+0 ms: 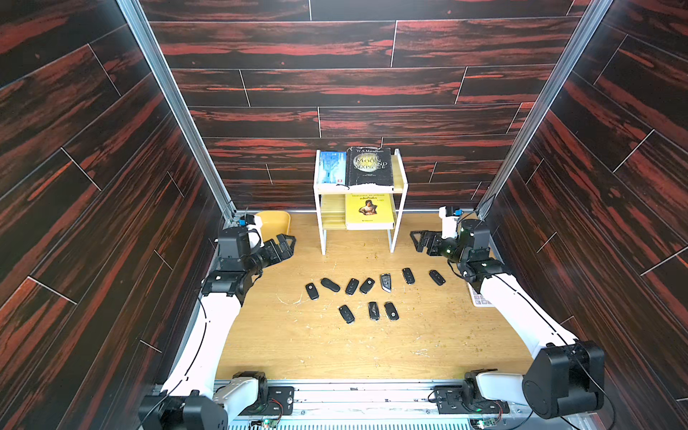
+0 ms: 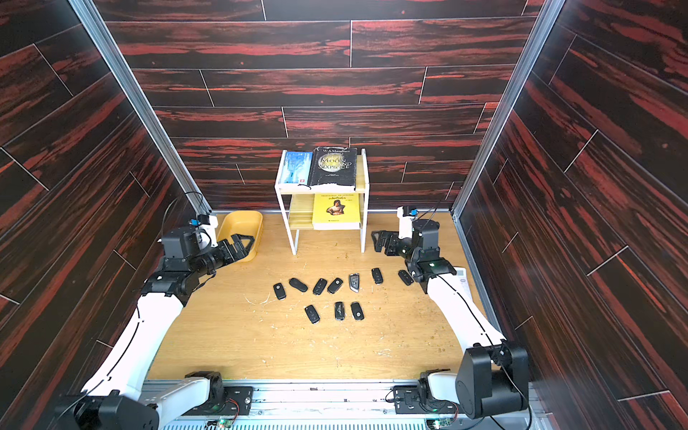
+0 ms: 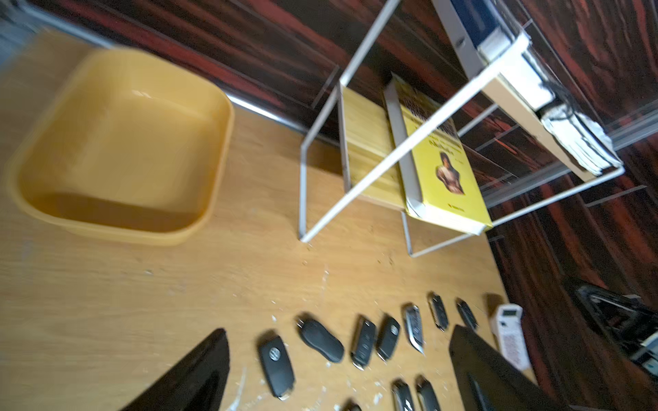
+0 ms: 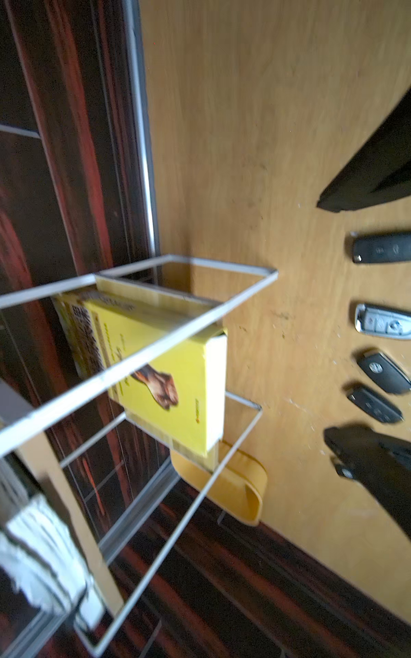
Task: Place the car key into the storage box
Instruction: Pick up the storage box at the corner of the board.
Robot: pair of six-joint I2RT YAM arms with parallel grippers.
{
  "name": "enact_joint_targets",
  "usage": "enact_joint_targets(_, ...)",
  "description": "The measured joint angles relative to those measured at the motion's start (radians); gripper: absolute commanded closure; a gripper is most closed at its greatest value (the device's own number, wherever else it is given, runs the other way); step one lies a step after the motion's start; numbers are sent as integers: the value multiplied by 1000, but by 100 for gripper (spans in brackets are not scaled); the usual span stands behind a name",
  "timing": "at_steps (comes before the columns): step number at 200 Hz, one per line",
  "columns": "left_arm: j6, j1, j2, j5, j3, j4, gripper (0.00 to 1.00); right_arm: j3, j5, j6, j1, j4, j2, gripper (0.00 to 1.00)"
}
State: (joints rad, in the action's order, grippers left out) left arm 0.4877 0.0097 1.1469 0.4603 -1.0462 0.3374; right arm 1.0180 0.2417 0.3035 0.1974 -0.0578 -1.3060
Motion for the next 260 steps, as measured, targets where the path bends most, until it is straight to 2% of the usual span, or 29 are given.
enact_joint_targets(27, 131, -3, 3, 164, 20, -26, 0, -27, 199, 96, 0, -42, 66, 1)
enact_joint_targets(40, 261, -3, -37, 245, 88, -163, 0, -27, 299, 152, 2, -43, 95, 2)
enact_joint_targets(57, 492, -4, -112, 319, 203, -391, 0, -29, 394, 231, 6, -39, 137, 1)
enact_joint_targets(73, 637, -16, -142, 372, 232, -505, 0, -54, 468, 316, 8, -10, 182, 1)
enact_joint_targets(87, 699, -26, -144, 401, 232, -557, 1, -108, 523, 411, 10, 41, 221, 2)
enact_joint_targets(108, 729, -32, -154, 385, 245, -531, 3, -234, 545, 533, 17, 104, 265, 1)
enact_joint_targets(121, 671, -33, -139, 341, 210, -399, 9, -295, 526, 555, 35, 97, 284, 1)
enact_joint_targets(131, 566, -32, -84, 290, 117, -218, 13, -307, 502, 537, 55, 56, 290, 1)
enact_joint_targets(164, 208, -27, 277, 63, -393, 358, 17, -203, 400, 379, 142, -131, 236, 1)
enact_joint_targets(195, -7, -20, 608, -158, -787, 758, 22, -71, 258, 244, 235, -280, 141, 2)
enact_joint_targets(221, -103, 10, 818, -277, -970, 920, 29, -35, 168, 186, 274, -338, 90, 1)
enact_joint_targets(245, -148, 39, 970, -357, -1072, 1028, 29, -35, 96, 157, 302, -364, 57, 1)
enact_joint_targets(260, -151, 62, 1017, -384, -1086, 1045, 29, -40, 68, 144, 310, -365, 33, 2)
